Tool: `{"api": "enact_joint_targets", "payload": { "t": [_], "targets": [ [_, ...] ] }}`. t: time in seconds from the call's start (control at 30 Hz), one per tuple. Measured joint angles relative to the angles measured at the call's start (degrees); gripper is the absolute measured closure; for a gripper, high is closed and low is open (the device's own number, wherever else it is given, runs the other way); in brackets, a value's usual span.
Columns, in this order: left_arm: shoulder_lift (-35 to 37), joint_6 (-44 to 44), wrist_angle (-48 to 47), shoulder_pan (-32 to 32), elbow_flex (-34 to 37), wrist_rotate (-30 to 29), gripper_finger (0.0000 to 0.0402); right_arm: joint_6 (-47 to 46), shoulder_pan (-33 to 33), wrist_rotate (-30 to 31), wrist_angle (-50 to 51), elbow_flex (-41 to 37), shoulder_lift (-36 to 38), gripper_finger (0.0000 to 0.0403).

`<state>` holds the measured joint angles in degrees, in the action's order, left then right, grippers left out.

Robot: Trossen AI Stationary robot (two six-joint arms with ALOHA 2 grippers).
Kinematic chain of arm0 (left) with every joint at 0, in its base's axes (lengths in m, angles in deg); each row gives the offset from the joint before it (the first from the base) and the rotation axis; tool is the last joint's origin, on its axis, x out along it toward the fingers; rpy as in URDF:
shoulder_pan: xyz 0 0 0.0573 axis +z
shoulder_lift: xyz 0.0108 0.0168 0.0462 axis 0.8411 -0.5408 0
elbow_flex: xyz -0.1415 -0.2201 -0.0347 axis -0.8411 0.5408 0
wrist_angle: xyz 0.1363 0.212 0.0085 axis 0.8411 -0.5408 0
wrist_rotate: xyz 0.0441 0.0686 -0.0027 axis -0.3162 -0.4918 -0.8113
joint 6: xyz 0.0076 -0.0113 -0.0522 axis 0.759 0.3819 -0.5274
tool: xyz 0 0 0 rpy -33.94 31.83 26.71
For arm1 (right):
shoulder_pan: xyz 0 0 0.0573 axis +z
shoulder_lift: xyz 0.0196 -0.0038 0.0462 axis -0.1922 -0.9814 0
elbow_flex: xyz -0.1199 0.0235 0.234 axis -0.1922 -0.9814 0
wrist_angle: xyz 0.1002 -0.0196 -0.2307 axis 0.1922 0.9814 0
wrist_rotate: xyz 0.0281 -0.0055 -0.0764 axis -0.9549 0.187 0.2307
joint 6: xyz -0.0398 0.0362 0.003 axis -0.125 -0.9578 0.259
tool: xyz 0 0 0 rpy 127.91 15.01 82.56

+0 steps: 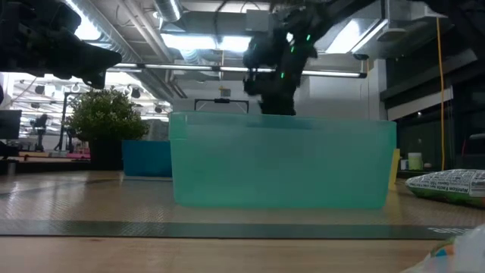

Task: Pick and place Granola Bars by type
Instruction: Put the blue granola bar into the yellow bin

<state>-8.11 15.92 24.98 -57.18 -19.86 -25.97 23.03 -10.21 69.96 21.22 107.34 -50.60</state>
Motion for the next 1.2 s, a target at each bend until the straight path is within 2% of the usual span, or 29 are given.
{"api": "enact_joint_targets", "payload": {
  "t": [0.2, 0.33, 0.43, 0.53, 0.7, 0.83, 1.0, 1.2],
  "targets": [
    [0.00, 0.00, 0.00, 0.02, 0.00, 0.00, 0.0395, 0.17, -0.01, -0.02, -0.78, 0.11, 5.18, 0.0377],
    [0.00, 0.00, 0.00, 0.01, 0.00, -0.02, 0.0399, 2.90, -0.30, -1.34, -2.12, 0.11, 4.15, 0.0371],
    [0.00, 0.00, 0.00, 0.01, -0.01, -0.02, 0.0399, 2.89, -0.25, -3.91, -2.03, 0.11, 1.82, 0.0336],
    [0.00, 0.00, 0.00, 0.00, -0.02, -0.02, 0.0398, 3.05, 0.17, -4.39, -2.30, 0.09, -0.30, 0.0279],
    [0.00, 0.00, 0.00, -0.01, -0.02, -0.02, 0.0393, 2.69, 0.36, -2.19, -3.54, 0.07, -3.12, 0.0168],
    [0.00, 0.00, 0.00, 0.00, -0.01, -0.02, 0.0395, 1.74, 0.31, -0.79, -4.63, 0.09, -5.57, 0.0106],
    [0.00, 0.00, 0.00, -0.01, -0.02, -0.02, 0.0399, 1.57, 0.32, -0.35, -4.99, 0.09, -9.08, 0.0089],
    [0.00, 0.00, 0.00, 0.01, -0.01, 0.00, 0.0396, 1.53, 0.34, 0.09, -5.03, 0.31, -12.00, 0.0115]
  ]
}}
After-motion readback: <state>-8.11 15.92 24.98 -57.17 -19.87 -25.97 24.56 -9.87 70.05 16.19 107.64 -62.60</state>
